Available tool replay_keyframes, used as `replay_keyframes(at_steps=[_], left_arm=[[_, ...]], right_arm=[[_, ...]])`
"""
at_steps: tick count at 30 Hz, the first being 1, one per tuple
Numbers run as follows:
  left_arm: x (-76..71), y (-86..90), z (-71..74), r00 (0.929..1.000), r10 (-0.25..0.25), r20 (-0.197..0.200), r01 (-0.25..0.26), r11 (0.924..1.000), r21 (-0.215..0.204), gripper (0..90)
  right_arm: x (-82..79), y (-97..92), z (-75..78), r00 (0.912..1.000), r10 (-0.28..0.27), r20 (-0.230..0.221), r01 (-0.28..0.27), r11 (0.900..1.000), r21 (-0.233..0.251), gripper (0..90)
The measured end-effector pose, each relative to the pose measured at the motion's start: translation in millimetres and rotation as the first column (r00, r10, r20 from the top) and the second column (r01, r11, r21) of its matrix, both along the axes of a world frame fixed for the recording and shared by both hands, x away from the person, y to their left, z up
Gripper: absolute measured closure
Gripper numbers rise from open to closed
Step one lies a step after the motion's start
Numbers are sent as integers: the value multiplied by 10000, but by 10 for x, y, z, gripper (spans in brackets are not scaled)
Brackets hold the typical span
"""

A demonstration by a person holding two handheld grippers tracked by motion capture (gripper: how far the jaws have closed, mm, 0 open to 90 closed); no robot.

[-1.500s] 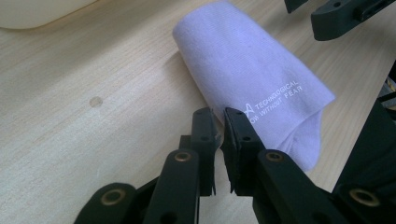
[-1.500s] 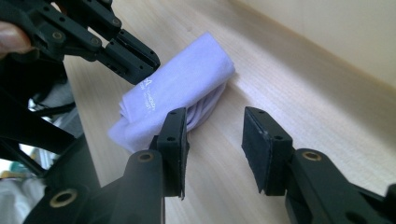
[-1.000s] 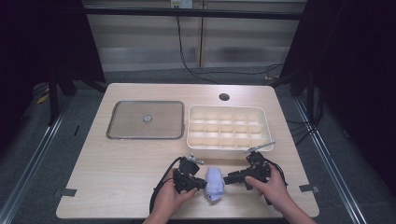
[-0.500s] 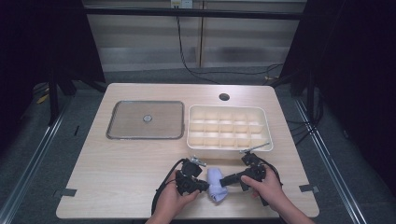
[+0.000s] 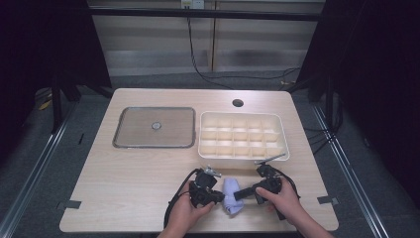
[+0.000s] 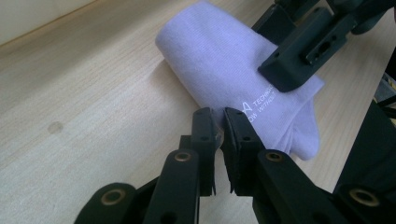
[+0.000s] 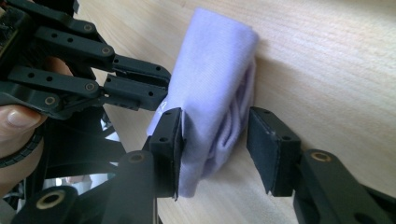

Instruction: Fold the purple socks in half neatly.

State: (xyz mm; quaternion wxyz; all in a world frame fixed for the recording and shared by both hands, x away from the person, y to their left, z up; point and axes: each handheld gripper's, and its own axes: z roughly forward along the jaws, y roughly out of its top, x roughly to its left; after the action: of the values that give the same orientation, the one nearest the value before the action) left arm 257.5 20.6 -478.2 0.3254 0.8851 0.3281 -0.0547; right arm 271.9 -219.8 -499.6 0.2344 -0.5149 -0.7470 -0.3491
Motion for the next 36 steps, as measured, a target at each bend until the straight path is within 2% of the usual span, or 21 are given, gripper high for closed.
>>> replay_keyframes(at_steps=[8,10,11,15,18,21,26,31,32,36], left_arm=[[-11,-22,-7,9999,109,79,-108,9999,-29,831],[-5,-21,-4,10000,-35,80,36,10000,-92,833],[-13,-32,-7,9999,123,40,-122,9997,-215,834],[-18,-39,-6,9999,106,54,-104,9995,-305,833],[-25,-40,-1,9999,116,18,-115,9993,-342,833],[-33,-47,3,9998,197,-43,-199,9984,-526,832],[-32,-36,18,9998,170,54,-167,9981,-596,819],[-32,-8,26,9994,187,303,-172,9987,-487,751],[-20,8,30,9991,50,424,-38,9996,-290,724],[3,50,25,9976,190,667,-182,9997,-138,627]], right_arm=[[-2,33,-11,10000,-16,23,16,10000,-6,601],[-4,34,-17,10000,-30,32,30,10000,19,618],[-9,38,-26,9999,-98,88,98,9999,52,639],[-12,43,-24,9999,-75,107,76,10000,-59,675],[-10,38,-24,9998,-153,125,152,9999,80,714],[9,31,-5,9999,-117,64,116,9999,77,731],[24,38,22,9999,-54,93,53,10000,25,747],[46,11,52,9999,-13,112,13,10000,-37,750],[50,1,64,10000,-22,92,23,10000,-61,751],[66,-43,112,9997,23,223,-18,9997,-229,751]])
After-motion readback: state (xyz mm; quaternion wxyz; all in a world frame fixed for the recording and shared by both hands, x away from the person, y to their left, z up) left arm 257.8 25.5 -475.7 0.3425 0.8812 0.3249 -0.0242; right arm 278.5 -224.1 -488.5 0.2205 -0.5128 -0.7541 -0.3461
